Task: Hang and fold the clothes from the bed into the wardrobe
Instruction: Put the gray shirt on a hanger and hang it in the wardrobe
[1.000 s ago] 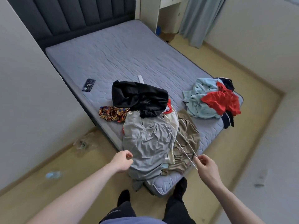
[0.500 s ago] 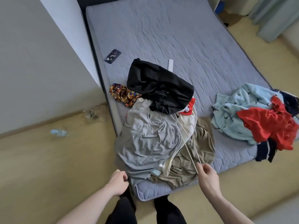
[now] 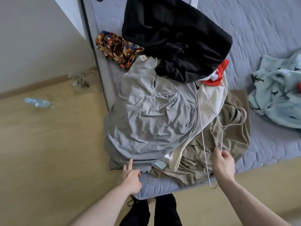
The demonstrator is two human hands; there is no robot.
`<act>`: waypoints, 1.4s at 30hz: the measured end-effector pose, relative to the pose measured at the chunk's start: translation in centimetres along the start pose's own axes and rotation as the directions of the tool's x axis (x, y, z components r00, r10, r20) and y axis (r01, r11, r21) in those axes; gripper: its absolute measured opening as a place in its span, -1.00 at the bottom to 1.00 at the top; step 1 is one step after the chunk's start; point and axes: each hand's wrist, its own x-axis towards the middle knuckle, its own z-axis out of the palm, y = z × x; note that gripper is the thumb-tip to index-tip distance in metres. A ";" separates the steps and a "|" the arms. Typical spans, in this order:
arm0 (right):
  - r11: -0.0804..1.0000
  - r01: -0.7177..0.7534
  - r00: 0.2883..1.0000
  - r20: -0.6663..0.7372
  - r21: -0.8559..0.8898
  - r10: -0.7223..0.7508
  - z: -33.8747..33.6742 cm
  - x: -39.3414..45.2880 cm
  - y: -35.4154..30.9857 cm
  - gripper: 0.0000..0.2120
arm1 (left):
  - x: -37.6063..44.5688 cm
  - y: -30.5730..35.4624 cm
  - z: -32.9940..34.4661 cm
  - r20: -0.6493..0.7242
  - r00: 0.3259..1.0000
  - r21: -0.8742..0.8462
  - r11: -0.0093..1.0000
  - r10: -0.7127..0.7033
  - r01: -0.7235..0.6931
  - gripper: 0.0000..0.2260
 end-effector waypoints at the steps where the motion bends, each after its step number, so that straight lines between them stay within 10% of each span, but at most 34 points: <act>1: 0.999 -0.033 0.999 -0.010 -0.027 0.032 0.9 0.9 1.2 -0.62 | 0.8 -0.6 0.9 0.010 1.000 0.042 0.999 0.003 -0.003 -0.62; 6: 0.975 -0.170 0.985 0.001 -0.141 0.172 4.5 3.8 5.3 -0.73 | 2.7 -2.6 3.5 -0.117 0.988 0.208 0.975 0.102 -0.077 -0.41; 10: 0.961 -0.268 0.963 -0.017 -0.063 0.268 5.3 4.5 5.1 -0.62 | 0.8 -3.2 1.5 -0.478 0.873 -0.211 0.952 0.098 -0.223 -0.74; 14: 0.953 -0.289 0.956 0.034 -0.089 0.293 4.3 4.2 3.5 -0.34 | -3.6 -3.9 -3.8 -0.494 0.869 -0.597 0.743 -0.043 -0.303 -0.75; 23: 0.962 0.000 0.958 0.275 -0.272 0.078 0.9 -5.6 -3.0 -0.18 | -17.5 -5.0 -16.1 -0.559 0.829 -0.737 0.470 -0.020 -0.486 -0.86; 34: 0.864 0.473 0.648 0.597 0.172 -0.473 -4.7 -32.2 -13.9 -0.08 | -43.3 -5.2 -29.1 -0.657 0.741 -0.679 0.319 0.139 -0.661 -0.78; 39: 0.625 0.759 0.321 0.730 0.182 -0.603 -6.8 -41.8 -14.5 -0.40 | -50.9 -4.7 -30.7 -0.640 0.768 -0.768 -0.017 -0.010 -0.640 -0.80; 42: 0.615 0.766 0.333 0.701 0.189 -0.631 -7.0 -44.6 -15.2 -0.93 | -53.2 -5.1 -30.6 -0.630 0.772 -0.771 -0.051 -0.083 -0.634 -0.80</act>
